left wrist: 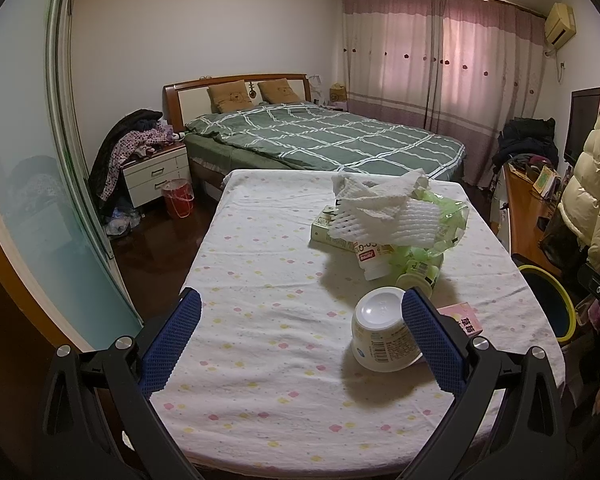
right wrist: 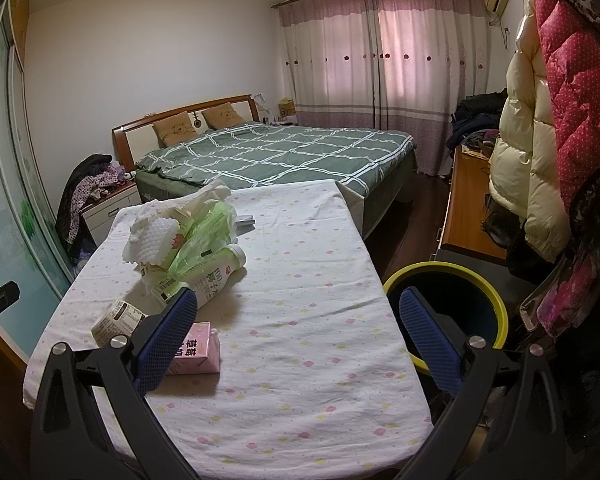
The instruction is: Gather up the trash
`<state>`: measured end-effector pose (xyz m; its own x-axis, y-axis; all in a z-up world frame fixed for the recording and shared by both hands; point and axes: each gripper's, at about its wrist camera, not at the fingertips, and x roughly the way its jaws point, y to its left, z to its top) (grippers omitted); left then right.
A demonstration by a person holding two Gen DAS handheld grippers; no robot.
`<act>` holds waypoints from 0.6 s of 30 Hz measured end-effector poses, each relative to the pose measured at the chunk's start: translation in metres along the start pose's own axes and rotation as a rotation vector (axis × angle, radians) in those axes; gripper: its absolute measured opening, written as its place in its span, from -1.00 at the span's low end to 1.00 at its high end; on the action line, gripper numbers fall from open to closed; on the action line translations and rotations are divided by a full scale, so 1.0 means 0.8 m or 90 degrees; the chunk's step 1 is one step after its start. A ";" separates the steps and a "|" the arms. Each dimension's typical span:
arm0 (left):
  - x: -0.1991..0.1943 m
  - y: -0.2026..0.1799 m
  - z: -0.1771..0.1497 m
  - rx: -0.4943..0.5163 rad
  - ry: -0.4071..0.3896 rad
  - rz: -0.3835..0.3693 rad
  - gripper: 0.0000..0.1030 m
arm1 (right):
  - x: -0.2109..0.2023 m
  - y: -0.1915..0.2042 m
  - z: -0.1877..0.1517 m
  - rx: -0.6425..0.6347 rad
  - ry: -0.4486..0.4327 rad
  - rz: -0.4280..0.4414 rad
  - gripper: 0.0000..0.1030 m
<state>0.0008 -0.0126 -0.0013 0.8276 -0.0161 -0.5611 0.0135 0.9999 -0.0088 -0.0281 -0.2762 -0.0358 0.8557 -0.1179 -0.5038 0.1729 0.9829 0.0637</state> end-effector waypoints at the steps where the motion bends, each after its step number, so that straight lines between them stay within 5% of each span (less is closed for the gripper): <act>1: 0.000 0.000 0.000 0.000 0.000 0.000 0.93 | 0.000 0.000 0.000 0.000 0.001 0.000 0.88; 18: 0.001 -0.008 -0.005 0.004 0.002 -0.002 0.93 | 0.002 0.000 0.000 0.002 0.002 0.001 0.88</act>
<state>-0.0007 -0.0191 -0.0047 0.8258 -0.0190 -0.5637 0.0195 0.9998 -0.0052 -0.0269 -0.2764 -0.0368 0.8544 -0.1164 -0.5064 0.1732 0.9826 0.0664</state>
